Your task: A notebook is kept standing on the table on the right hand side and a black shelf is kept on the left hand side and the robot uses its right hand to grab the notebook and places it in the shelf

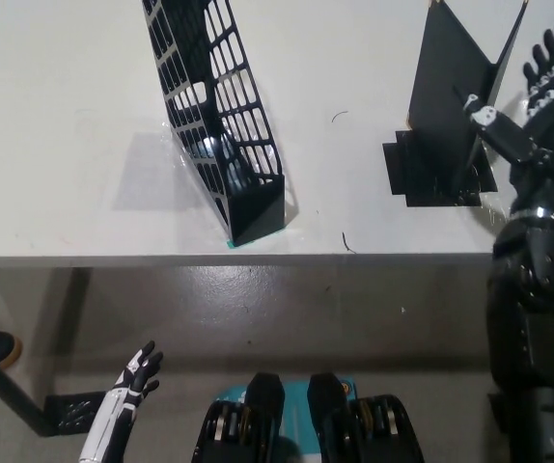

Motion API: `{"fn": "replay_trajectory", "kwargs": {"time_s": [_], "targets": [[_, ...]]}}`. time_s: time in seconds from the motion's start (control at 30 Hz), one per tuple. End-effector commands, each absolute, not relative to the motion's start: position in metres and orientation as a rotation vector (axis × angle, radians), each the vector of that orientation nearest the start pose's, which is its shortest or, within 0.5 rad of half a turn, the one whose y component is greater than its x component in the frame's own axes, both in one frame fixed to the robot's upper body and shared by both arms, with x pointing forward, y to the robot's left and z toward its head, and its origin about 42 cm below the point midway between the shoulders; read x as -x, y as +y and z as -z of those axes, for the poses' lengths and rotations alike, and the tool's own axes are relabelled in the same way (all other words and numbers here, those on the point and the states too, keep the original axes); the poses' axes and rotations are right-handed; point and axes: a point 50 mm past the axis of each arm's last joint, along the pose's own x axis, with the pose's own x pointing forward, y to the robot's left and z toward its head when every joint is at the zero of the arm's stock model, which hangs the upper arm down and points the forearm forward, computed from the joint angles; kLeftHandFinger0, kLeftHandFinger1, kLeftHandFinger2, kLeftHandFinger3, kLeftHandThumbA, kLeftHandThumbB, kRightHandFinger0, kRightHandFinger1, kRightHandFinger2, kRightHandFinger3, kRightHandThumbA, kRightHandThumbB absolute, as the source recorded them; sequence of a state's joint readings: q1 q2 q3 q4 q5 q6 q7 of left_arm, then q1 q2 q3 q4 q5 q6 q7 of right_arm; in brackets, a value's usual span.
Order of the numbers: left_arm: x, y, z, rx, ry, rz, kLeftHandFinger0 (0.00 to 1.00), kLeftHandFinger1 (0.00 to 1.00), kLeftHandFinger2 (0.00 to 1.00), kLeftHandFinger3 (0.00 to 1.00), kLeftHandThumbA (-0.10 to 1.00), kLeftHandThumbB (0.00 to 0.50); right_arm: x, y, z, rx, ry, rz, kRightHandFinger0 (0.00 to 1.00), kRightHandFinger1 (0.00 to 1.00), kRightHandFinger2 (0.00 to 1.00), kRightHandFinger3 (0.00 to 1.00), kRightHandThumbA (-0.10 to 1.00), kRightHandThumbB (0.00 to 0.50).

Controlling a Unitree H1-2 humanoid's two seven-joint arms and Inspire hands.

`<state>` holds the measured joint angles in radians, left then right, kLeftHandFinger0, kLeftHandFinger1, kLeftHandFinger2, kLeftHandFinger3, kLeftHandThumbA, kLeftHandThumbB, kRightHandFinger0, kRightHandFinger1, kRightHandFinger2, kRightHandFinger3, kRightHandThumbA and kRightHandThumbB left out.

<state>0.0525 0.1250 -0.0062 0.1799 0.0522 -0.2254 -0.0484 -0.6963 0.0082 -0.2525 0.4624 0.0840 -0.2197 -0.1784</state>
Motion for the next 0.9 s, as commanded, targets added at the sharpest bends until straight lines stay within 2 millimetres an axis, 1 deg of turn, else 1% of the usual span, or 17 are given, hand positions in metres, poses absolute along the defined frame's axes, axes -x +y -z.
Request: {"fn": "replay_trajectory", "kwargs": {"time_s": [0.0, 0.07, 0.13, 0.2, 0.27, 0.4, 0.43, 0.47, 0.5, 0.53, 0.57, 0.6, 0.63, 0.73, 0.77, 0.83, 0.87], "targets": [[-0.256, 0.256, -0.051, -0.174, -0.024, 0.06, 1.0, 1.0, 1.0, 1.0, 1.0, 0.064, -0.508, -0.206, -0.263, -0.26, -0.43, 0.227, 1.0, 1.0, 1.0, 1.0, 1.0, 0.403], [-0.255, 0.256, -0.05, -0.168, -0.023, 0.057, 1.0, 1.0, 1.0, 1.0, 1.0, 0.058, -0.516, -0.204, -0.259, -0.257, -0.4, 0.245, 1.0, 1.0, 1.0, 1.0, 1.0, 0.418], [-0.254, 0.255, -0.05, -0.165, -0.024, 0.057, 1.0, 1.0, 1.0, 1.0, 1.0, 0.04, -0.528, -0.203, -0.253, -0.222, -0.35, 0.253, 1.0, 1.0, 1.0, 1.0, 1.0, 0.387], [-0.253, 0.255, -0.049, -0.162, -0.024, 0.055, 1.0, 1.0, 1.0, 1.0, 1.0, 0.035, -0.537, -0.201, -0.248, -0.158, -0.301, 0.267, 1.0, 1.0, 1.0, 1.0, 1.0, 0.402], [-0.251, 0.256, -0.048, -0.161, -0.024, 0.054, 1.0, 1.0, 1.0, 1.0, 1.0, 0.035, -0.549, -0.199, -0.239, -0.094, -0.206, 0.29, 1.0, 1.0, 1.0, 1.0, 1.0, 0.455], [-0.251, 0.255, -0.048, -0.158, -0.024, 0.053, 1.0, 1.0, 1.0, 1.0, 1.0, 0.031, -0.562, -0.2, -0.232, -0.039, -0.057, 0.322, 1.0, 1.0, 1.0, 1.0, 1.0, 0.476], [-0.25, 0.255, -0.047, -0.158, -0.025, 0.054, 1.0, 1.0, 1.0, 1.0, 1.0, 0.033, -0.564, -0.202, -0.231, -0.09, -0.017, 0.328, 1.0, 1.0, 1.0, 1.0, 1.0, 0.458], [-0.248, 0.255, -0.047, -0.16, -0.023, 0.055, 1.0, 1.0, 1.0, 1.0, 1.0, 0.039, -0.565, -0.202, -0.23, -0.165, 0.008, 0.35, 1.0, 1.0, 1.0, 1.0, 0.98, 0.44], [-0.248, 0.255, -0.047, -0.162, -0.023, 0.055, 1.0, 1.0, 1.0, 1.0, 1.0, 0.039, -0.566, -0.204, -0.231, -0.222, 0.036, 0.417, 1.0, 1.0, 1.0, 1.0, 0.78, 0.363], [-0.248, 0.255, -0.047, -0.162, -0.023, 0.055, 1.0, 1.0, 1.0, 1.0, 1.0, 0.038, -0.566, -0.205, -0.232, -0.237, 0.046, 0.441, 1.0, 1.0, 1.0, 1.0, 0.7, 0.374], [-0.248, 0.255, -0.047, -0.151, -0.022, 0.049, 1.0, 1.0, 1.0, 1.0, 1.0, 0.04, -0.567, -0.206, -0.237, -0.267, 0.072, 0.515, 0.73, 0.71, 0.83, 0.86, 0.29, 0.292], [-0.249, 0.255, -0.049, -0.141, -0.026, 0.044, 1.0, 1.0, 1.0, 1.0, 1.0, 0.042, -0.569, -0.206, -0.244, -0.298, 0.042, 0.551, 0.05, 0.05, 0.12, 0.18, -0.07, 0.176], [-0.25, 0.255, -0.05, -0.138, -0.028, 0.043, 1.0, 1.0, 1.0, 1.0, 1.0, 0.042, -0.569, -0.205, -0.248, -0.324, 0.018, 0.564, 0.01, 0.01, 0.11, 0.11, -0.09, 0.165], [-0.251, 0.26, -0.051, -0.152, -0.028, 0.041, 1.0, 1.0, 1.0, 1.0, 1.0, 0.031, -0.571, -0.203, -0.257, -0.319, -0.038, 0.564, 0.0, 0.05, 0.4, 0.39, -0.1, 0.128], [-0.251, 0.26, -0.051, -0.157, -0.029, 0.04, 1.0, 1.0, 1.0, 1.0, 1.0, 0.033, -0.571, -0.202, -0.258, -0.29, -0.046, 0.57, 0.0, 0.06, 0.44, 0.44, -0.1, 0.125], [-0.251, 0.261, -0.05, -0.16, -0.028, 0.045, 1.0, 1.0, 1.0, 1.0, 1.0, 0.012, -0.571, -0.201, -0.262, -0.289, -0.076, 0.562, 0.0, 0.04, 0.41, 0.4, 0.06, 0.11], [-0.251, 0.26, -0.05, -0.16, -0.031, 0.051, 1.0, 1.0, 1.0, 1.0, 1.0, 0.007, -0.571, -0.2, -0.264, -0.27, -0.095, 0.569, 0.0, 0.03, 0.39, 0.37, -0.01, 0.11]]}}
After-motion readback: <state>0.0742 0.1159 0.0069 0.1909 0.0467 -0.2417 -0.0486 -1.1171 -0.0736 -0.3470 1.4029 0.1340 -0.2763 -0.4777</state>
